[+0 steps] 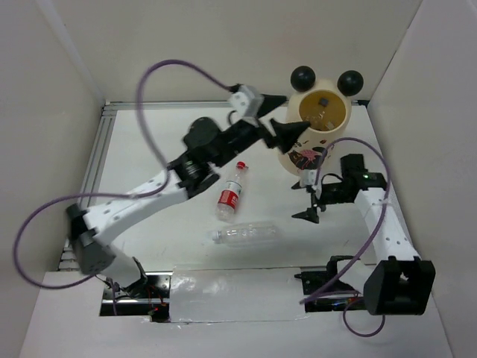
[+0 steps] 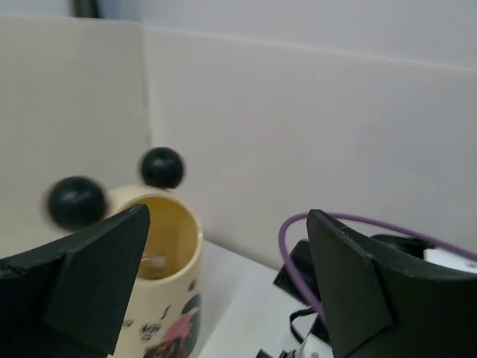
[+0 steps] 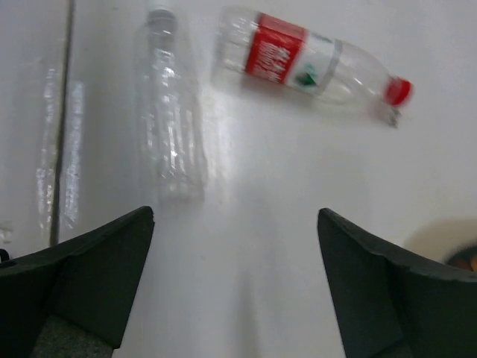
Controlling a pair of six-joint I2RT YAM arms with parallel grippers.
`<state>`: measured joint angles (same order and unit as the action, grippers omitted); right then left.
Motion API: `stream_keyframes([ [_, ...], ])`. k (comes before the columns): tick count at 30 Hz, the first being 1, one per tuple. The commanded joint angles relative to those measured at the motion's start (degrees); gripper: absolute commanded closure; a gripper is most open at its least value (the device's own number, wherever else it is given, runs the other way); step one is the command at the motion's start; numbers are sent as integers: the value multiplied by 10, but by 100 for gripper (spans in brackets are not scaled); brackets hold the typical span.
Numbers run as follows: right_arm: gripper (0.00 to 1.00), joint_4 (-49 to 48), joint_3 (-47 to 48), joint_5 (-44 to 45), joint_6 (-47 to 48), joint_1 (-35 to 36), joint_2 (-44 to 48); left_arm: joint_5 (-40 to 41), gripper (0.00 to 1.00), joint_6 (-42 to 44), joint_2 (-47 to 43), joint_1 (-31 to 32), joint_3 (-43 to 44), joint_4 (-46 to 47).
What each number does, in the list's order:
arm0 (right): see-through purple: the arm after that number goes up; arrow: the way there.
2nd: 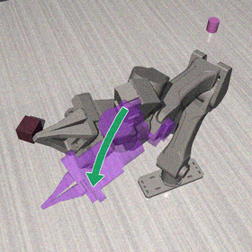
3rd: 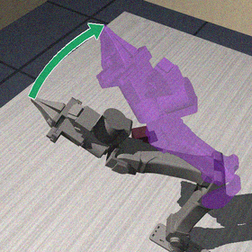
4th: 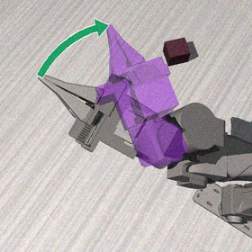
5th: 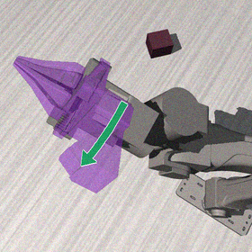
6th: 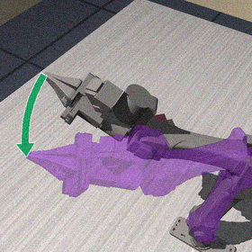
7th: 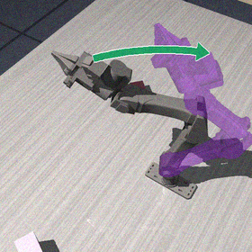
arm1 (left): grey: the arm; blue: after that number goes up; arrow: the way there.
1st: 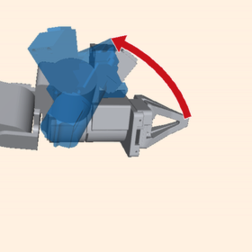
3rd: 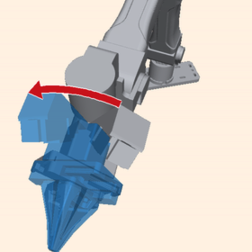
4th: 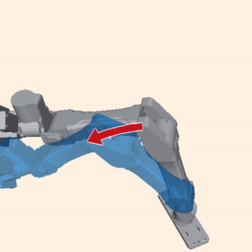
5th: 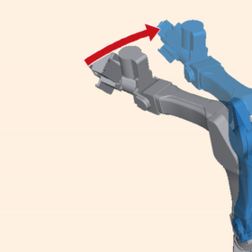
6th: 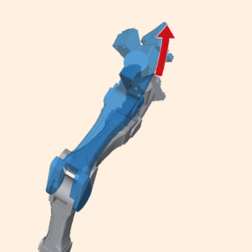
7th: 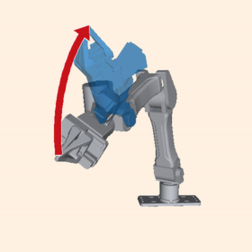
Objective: Put the plastic bottles in the bin
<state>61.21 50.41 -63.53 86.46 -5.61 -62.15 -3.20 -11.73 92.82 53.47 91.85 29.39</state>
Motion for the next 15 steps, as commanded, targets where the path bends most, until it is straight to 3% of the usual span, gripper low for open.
stream_keyframes([
  [1,10,-55,8,46,-44,168,-31,136,1,28,-161,-4,-129,-150],
  [5,16,-194,-4,93,-215,296,-65,259,1,-71,-327,-17,-296,-348],
  [8,17,-258,1,156,-302,365,-108,293,1,-169,-466,-22,-420,-415],
  [10,15,-310,1,197,-376,397,-138,293,1,-236,-556,-22,-463,-468],
  [15,14,-359,7,282,-426,479,-194,311,1,-328,-658,-17,-536,-531],
])
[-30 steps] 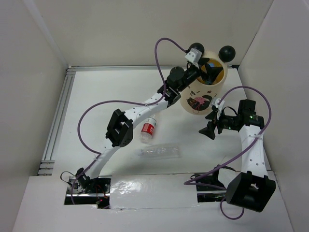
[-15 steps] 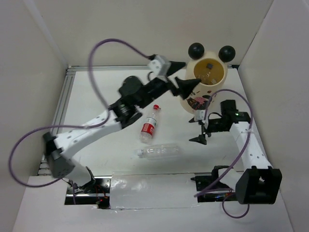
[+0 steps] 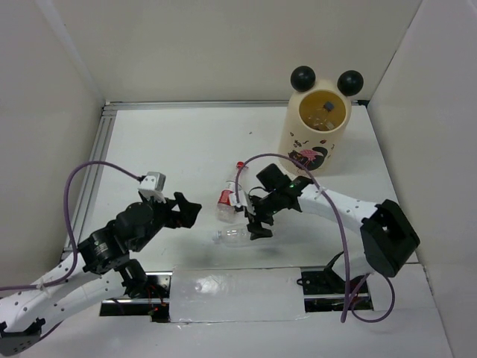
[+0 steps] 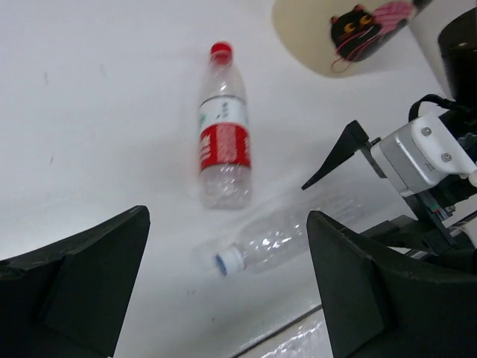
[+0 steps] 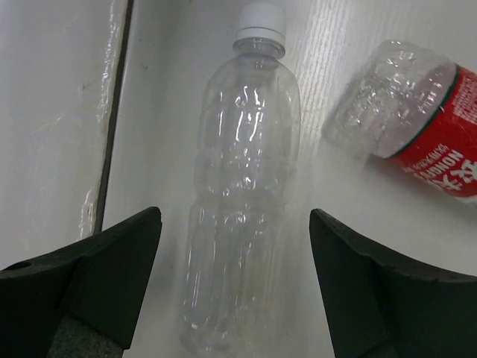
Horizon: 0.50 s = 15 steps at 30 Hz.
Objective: Put the plastic bottles in the bin
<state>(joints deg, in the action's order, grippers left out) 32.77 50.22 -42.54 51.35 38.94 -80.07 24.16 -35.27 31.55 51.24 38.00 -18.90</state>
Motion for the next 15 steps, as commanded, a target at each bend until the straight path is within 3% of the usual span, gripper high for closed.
stream_keyframes([
  [1,13,-88,9,84,-75,44,-23,43,1,-100,-51,5,-3,-66],
  [10,11,-173,-39,227,-151,129,-74,86,1,-82,-20,5,35,-125],
  [13,19,-173,-47,220,-151,135,-74,98,1,-87,-25,5,29,-137],
  [15,33,-156,-53,208,-137,135,-68,99,1,-103,-31,5,12,-137],
])
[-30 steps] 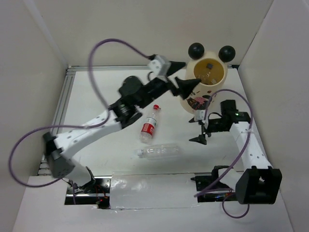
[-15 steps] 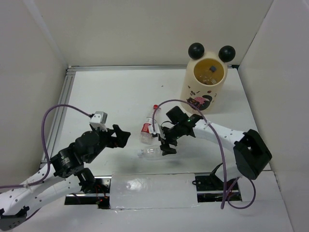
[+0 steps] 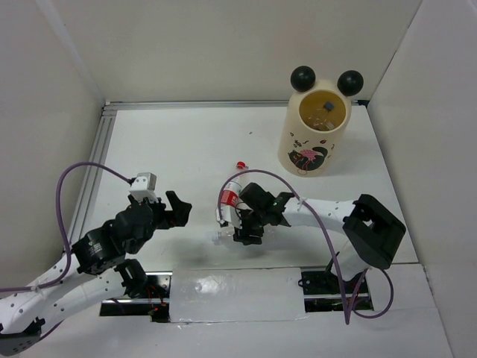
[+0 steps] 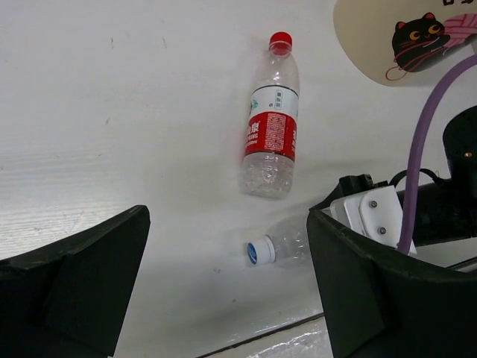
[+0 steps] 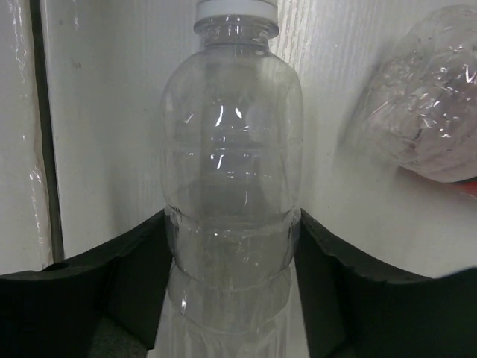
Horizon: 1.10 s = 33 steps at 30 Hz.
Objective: Put the plastic bottles in the bin
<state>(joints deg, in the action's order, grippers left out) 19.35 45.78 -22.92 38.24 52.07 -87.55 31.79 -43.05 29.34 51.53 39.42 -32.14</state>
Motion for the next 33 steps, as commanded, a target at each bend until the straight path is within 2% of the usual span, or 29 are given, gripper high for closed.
stream_keyframes([
  [1,40,-21,-15,5,-5,4,7,22,1,-25,-9,2,-8,-5],
  [3,58,0,-15,-11,4,4,13,22,1,-32,-9,2,-14,1],
  [5,67,41,5,-60,50,-2,53,17,1,-32,10,2,-21,15],
  [6,67,41,5,-61,50,-2,54,17,1,-32,10,2,-21,21],
  [7,70,91,38,-83,84,-20,82,10,1,-26,10,2,-21,29],
  [8,70,114,57,-129,96,-34,97,10,1,-26,25,2,-21,37],
  [11,70,200,128,-185,152,-81,154,-2,1,1,48,2,-21,77],
  [13,70,214,166,-191,164,-111,198,-2,1,19,76,2,-15,95],
  [14,70,214,176,-201,175,-150,213,-12,1,28,85,-3,-15,122],
  [16,70,165,189,-226,175,-208,238,-28,1,43,118,-15,-9,150],
  [17,70,141,194,-260,175,-272,259,-51,1,58,131,-21,-9,166],
  [19,70,80,194,-308,175,-336,272,-82,1,63,161,-36,-9,199],
  [20,70,-25,171,-358,166,-417,278,-118,1,68,205,-48,-4,213],
  [22,70,-62,165,-393,156,-438,272,-127,1,74,218,-55,-4,229],
  [23,72,-103,165,-408,156,-456,250,-140,1,75,229,-55,-4,237],
  [26,72,-148,198,-440,156,-509,198,-158,1,86,267,-55,-9,258],
  [33,70,-169,284,-486,156,-566,126,-176,1,97,354,-55,9,293],
])
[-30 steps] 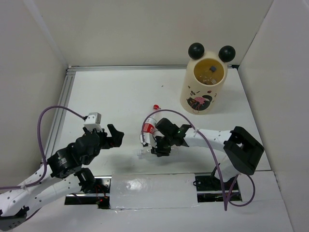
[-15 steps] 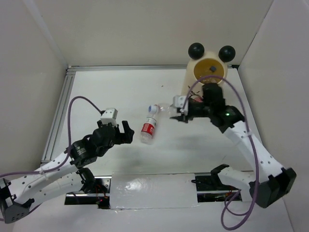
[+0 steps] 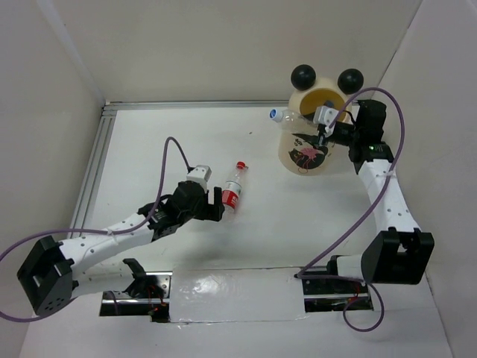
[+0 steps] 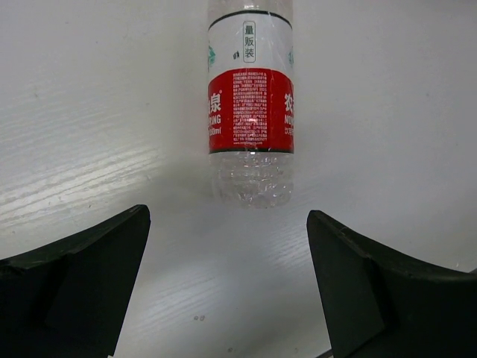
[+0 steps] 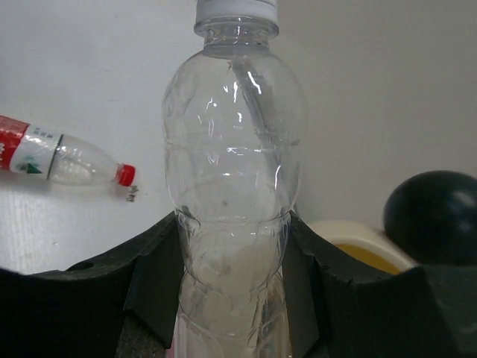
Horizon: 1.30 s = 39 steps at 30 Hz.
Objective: Put the plastic bottles in the bin
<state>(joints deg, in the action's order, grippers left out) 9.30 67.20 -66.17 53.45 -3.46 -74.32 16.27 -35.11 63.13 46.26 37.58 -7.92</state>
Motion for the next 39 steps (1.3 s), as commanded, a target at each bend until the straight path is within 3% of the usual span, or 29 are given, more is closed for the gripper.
stream_keyframes([
  [1,70,-62,80,-60,9,-20,-13,-21,1,18,22,-2,34,51],
  [5,70,-37,128,-77,22,-26,-33,-26,1,24,36,3,46,56],
  [7,70,14,174,-114,33,-31,-55,-26,1,29,41,3,51,51],
  [9,69,122,232,-124,111,-31,-77,-26,1,29,41,8,51,51],
  [13,66,78,216,-112,111,-52,-109,-15,1,29,47,8,45,56],
  [15,64,106,227,-125,111,-68,-139,-15,1,29,54,8,45,56],
  [19,63,232,289,-165,232,-96,-224,-15,1,29,67,8,51,56],
  [22,52,256,295,-179,260,-104,-244,-3,1,35,80,14,57,56],
  [25,34,276,289,-186,277,-104,-250,3,1,35,95,14,69,62],
  [26,14,298,283,-186,303,-104,-244,9,1,40,105,14,75,67],
  [27,0,298,283,-186,303,-104,-244,9,1,40,105,14,75,73],
  [35,0,393,311,-180,287,-93,-170,25,1,73,198,14,158,78],
  [39,0,328,286,-157,113,-81,-97,47,1,79,276,8,227,71],
])
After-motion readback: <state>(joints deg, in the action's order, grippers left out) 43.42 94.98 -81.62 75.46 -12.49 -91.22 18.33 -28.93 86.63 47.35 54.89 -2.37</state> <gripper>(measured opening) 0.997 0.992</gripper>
